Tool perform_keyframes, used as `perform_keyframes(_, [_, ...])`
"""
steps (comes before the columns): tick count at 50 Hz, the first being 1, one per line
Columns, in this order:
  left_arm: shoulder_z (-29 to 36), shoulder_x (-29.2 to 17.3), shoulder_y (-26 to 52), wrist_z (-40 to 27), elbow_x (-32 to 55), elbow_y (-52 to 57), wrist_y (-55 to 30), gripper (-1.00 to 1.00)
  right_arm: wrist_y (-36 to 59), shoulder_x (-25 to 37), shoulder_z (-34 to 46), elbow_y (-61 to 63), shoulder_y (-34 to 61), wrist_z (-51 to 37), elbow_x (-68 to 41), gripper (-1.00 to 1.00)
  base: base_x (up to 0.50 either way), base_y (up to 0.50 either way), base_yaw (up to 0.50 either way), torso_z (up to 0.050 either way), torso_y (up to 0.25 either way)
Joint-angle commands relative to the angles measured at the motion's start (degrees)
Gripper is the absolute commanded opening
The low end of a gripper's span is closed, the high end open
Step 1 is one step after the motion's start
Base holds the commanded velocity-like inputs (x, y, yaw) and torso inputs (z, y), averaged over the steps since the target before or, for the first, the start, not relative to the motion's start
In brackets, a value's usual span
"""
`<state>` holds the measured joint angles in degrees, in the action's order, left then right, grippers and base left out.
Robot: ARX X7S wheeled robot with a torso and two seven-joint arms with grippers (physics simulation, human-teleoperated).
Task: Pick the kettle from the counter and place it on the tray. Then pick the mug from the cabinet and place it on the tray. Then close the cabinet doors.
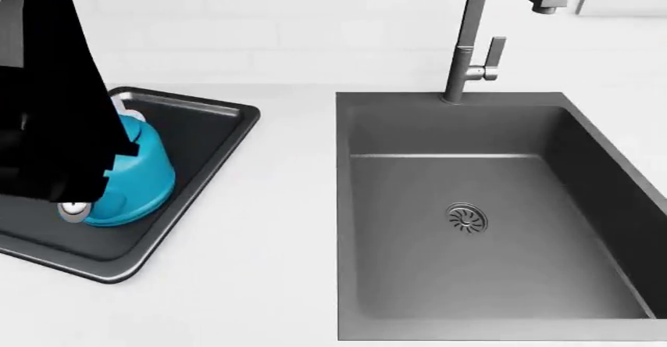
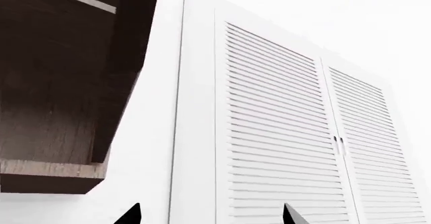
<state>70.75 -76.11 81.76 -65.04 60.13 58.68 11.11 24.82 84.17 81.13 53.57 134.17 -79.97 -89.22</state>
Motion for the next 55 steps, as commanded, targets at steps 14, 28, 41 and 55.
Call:
perform_keyframes(14, [1.05, -0.85, -0.98, 0.49, -1.15, -0.63, 1.48, 1.0, 22.93, -5.42, -34.44, -15.34, 0.18, 9.55, -11.24, 1.0, 0.0, 0.0, 0.0, 0.0, 0.0])
perform_keyframes(28, [1.87, -1.76, -2.58, 0.67, -2.7, -1.27, 3.54, 1.0, 37.82, -23.47, -46.98, -26.14, 0.54, 8.79, -11.82, 1.0, 0.0, 0.0, 0.0, 0.0, 0.0])
perform_keyframes(41, [2.67, -3.34, -4.57, 1.16, -4.66, -1.85, 6.31, 1.0, 37.66, -35.3, -47.82, -34.95, -2.13, 14.76, -2.73, 1.0, 0.0, 0.0, 0.0, 0.005, 0.0])
perform_keyframes(55, [2.97, -5.0, -5.78, 1.94, -5.09, -2.35, 8.82, 1.0, 33.11, -44.67, -46.52, -47.73, -4.55, 23.52, 3.49, 1.0, 0.0, 0.0, 0.0, 0.004, 0.001])
